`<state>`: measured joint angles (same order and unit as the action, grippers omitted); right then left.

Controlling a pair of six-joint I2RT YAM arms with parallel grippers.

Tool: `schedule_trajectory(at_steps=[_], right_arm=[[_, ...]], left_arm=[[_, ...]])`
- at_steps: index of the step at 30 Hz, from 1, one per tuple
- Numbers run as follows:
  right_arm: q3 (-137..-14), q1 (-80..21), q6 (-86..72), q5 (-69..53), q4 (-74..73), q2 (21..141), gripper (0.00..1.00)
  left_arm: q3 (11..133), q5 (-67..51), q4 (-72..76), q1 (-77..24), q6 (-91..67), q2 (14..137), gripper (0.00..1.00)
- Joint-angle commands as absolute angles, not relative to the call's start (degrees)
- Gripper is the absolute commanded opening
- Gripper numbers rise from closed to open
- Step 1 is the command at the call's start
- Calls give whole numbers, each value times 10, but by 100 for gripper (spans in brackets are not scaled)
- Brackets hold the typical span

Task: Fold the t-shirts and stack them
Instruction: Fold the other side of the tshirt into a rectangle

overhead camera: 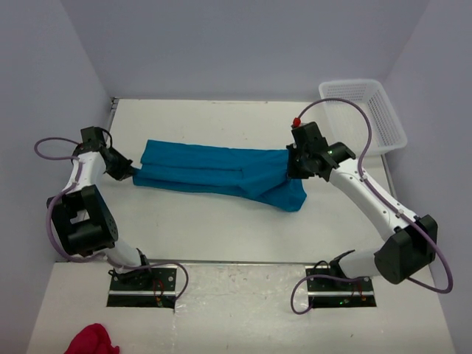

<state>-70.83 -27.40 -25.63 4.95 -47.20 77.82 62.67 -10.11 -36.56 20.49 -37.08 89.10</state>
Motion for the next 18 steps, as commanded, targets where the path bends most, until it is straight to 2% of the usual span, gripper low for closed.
schedule_trajectory(at_steps=[1,18], right_arm=[[-738,-268,-239,40,-475,802,0],[-781,-246,-234,42,-474,918,0]], left_arm=[[669,-112,-351,199,-369,923,0],[784,-91,-365,166,-346,1064,0]])
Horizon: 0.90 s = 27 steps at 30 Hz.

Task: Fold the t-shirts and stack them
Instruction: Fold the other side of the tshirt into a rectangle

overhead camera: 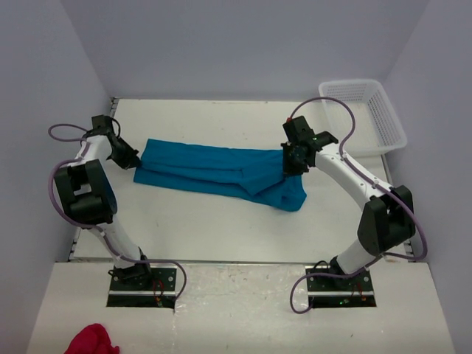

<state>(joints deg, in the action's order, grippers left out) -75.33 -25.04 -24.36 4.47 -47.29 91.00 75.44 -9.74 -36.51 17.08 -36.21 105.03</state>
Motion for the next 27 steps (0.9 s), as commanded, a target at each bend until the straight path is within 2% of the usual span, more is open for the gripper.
schedule_trajectory(at_steps=[1,17,20,21,23,24,27], right_arm=[[-782,-243,-232,41,-474,924,0],[-797,-221,-219,20,-461,969,0],[-802,-220,-217,21,-461,978,0],[-803,-220,-217,21,-461,980,0],[-803,-221,-216,17,-458,982,0],[-802,-220,-217,17,-457,983,0],[-802,-221,-217,17,-454,988,0]], left_arm=[[788,-91,-365,166,-346,1070,0],[809,-89,-352,153,-351,1115,1],[808,-82,-349,152,-352,1108,14],[807,-79,-348,152,-352,1105,22],[805,-62,-346,149,-352,1087,29],[803,-54,-343,147,-348,1071,37],[804,-31,-341,131,-340,1033,49]])
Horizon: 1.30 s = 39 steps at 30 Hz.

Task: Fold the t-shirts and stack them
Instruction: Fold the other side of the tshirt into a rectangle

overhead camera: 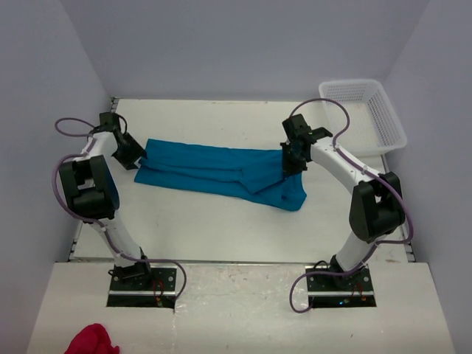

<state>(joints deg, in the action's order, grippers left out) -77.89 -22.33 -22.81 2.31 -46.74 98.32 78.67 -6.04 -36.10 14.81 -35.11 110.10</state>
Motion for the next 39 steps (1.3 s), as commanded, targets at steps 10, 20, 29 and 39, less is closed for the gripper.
schedule_trajectory(at_steps=[10,20,29,39], right_arm=[[-818,-218,-221,25,-454,991,0],[-858,-211,-222,25,-466,1006,0],[-884,-188,-224,33,-479,1047,0],[-885,-171,-221,33,-481,1071,0]], left_arm=[[780,-8,-346,55,-331,962,48],[730,-50,-335,39,-316,966,0],[708,-69,-330,33,-294,965,0],[706,-48,-339,28,-278,986,0]])
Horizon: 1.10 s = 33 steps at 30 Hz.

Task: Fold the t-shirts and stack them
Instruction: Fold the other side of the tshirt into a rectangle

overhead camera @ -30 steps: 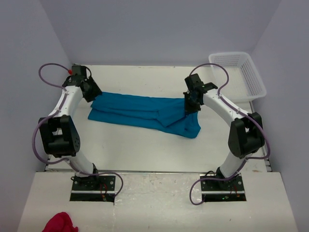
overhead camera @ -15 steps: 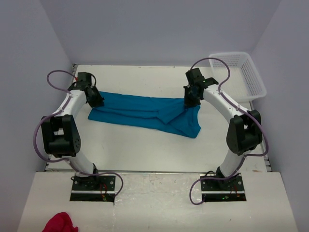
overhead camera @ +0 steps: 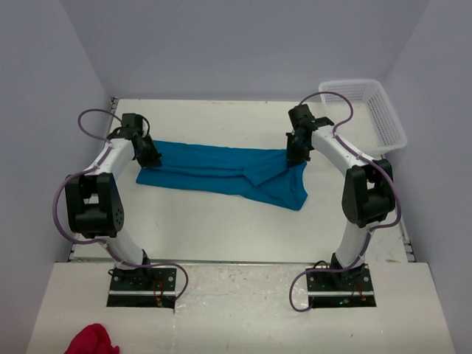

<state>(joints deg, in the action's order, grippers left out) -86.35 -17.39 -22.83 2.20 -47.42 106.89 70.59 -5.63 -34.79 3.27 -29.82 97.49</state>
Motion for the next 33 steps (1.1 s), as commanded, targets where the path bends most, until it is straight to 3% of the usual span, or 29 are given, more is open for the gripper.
schedule_trajectory(at_steps=[1,13,33], right_arm=[[-886,-171,-221,28,-480,1072,0],[-883,-171,-222,10,-473,1072,0],[-871,-171,-217,4,-466,1067,0]], left_arm=[[707,-37,-342,27,-277,990,0],[715,55,-372,19,-275,1048,0],[869,52,-394,19,-283,1157,0]])
